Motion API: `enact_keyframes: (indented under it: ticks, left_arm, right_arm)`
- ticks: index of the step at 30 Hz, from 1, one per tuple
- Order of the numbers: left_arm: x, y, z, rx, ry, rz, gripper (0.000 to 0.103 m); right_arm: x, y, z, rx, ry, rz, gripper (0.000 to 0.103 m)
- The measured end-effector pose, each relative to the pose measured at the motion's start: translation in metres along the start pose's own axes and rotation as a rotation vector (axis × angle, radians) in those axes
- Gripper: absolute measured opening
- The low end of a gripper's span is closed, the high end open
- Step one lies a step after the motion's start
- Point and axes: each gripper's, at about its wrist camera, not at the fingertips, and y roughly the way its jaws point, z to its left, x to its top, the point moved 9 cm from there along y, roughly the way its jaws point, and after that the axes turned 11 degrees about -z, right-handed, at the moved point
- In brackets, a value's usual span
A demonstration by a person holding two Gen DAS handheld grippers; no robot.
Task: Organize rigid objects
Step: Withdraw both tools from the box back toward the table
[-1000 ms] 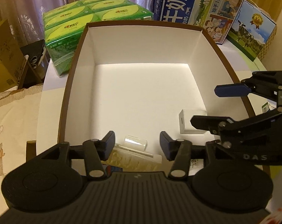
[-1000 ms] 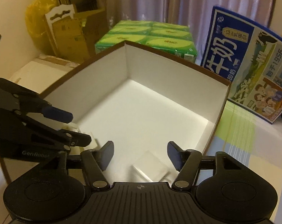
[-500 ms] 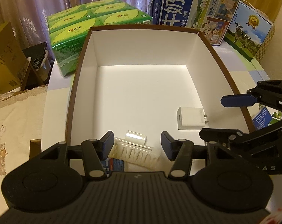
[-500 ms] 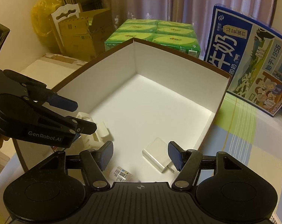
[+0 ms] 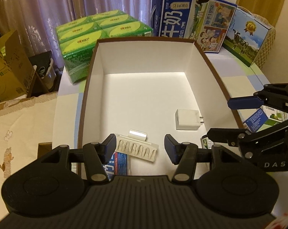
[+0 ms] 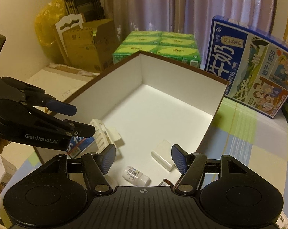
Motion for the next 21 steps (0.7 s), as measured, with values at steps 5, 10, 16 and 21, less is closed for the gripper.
enact_keyframes:
  ticks: [5,10,16,21]
  left_arm:
    - [0.001,-0.022,-0.006,-0.002,0.001,-0.029,0.052]
    - [0.000,-0.045,-0.016,-0.006,0.000,-0.057,0.052]
    - [-0.006,-0.069,-0.034,-0.012,0.002,-0.079,0.052]
    - [-0.014,-0.087,-0.051,-0.023,-0.006,-0.091,0.052]
  right_arm:
    - [0.000,-0.021,0.002,-0.003,0.025,-0.032,0.062]
    - [-0.004,-0.043,0.003,-0.002,0.054,-0.056,0.062]
    - [-0.012,-0.073,0.002,-0.002,0.092,-0.083,0.062]
    - [-0.020,-0.100,-0.001,0.000,0.122,-0.103,0.062]
